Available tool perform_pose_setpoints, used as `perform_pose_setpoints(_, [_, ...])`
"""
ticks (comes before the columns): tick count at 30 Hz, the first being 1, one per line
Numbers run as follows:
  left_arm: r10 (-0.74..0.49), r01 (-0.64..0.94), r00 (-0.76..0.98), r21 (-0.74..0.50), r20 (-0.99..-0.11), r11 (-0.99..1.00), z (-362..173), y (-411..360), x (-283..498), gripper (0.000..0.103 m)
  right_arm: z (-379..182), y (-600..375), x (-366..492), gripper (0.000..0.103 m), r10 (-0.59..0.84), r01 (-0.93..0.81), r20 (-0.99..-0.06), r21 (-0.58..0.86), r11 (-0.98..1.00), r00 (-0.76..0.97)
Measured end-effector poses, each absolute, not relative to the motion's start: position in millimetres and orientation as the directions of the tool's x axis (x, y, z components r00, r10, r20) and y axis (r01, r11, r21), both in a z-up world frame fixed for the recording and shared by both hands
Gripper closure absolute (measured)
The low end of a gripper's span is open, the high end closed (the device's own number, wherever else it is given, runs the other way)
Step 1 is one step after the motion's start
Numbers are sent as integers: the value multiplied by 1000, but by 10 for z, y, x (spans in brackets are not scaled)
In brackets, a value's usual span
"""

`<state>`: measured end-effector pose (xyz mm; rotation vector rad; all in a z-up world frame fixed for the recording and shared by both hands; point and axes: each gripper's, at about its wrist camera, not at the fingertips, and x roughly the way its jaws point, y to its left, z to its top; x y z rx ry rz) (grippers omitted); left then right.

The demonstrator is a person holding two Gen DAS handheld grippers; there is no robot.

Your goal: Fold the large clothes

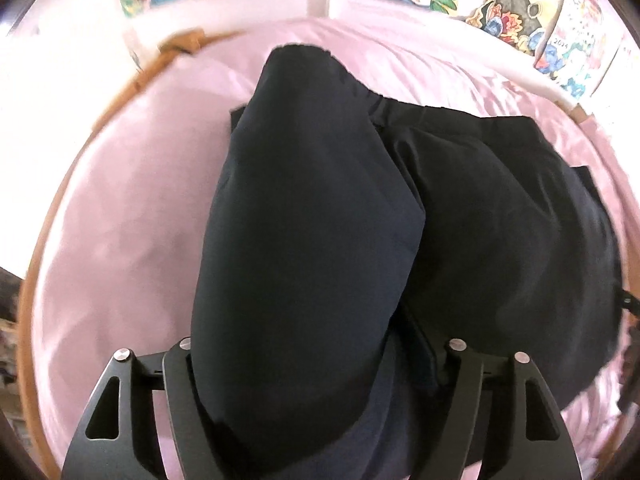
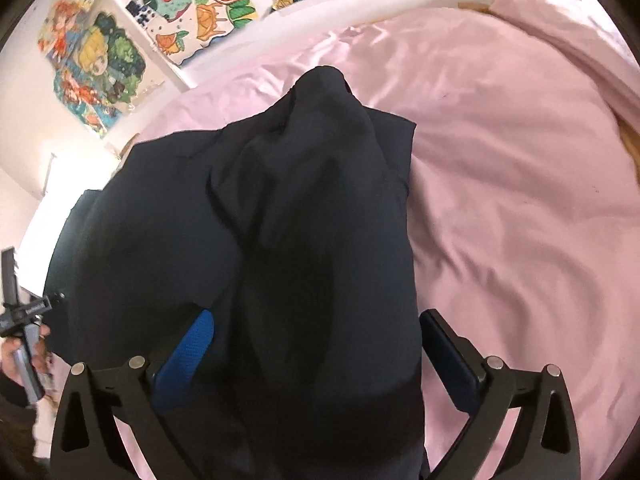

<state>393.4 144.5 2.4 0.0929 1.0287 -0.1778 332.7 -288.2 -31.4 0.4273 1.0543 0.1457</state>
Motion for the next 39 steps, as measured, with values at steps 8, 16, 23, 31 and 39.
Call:
perform_pose_setpoints(8, [12,91,692,103,-722,990,-49,1236,3611,9,-279,-2726,3004,0,169,137,-757,323,936,631])
perform_pose_setpoints(16, [121,-16,810,184,-574,983,-117,1347,3137,1,-267,-2629,2810,0,65,183,-702,273,945,709])
perform_pose_setpoints(23, [102,-12,854,175,-511,984,-18,1124,2927,1,-217,-2652,2612,0,-2,210,-672,229,951,740])
perform_pose_setpoints(31, [31,53,882,165,-470,985,41,959,2695,1,-4,-2613,2364,0,-65,214,-607,176,961,792])
perform_pose_setpoints(39, [-17,99,880,147,-475,984,10,849,2485,1,168,-2461,2157,0,-70,219,-571,195,956,818])
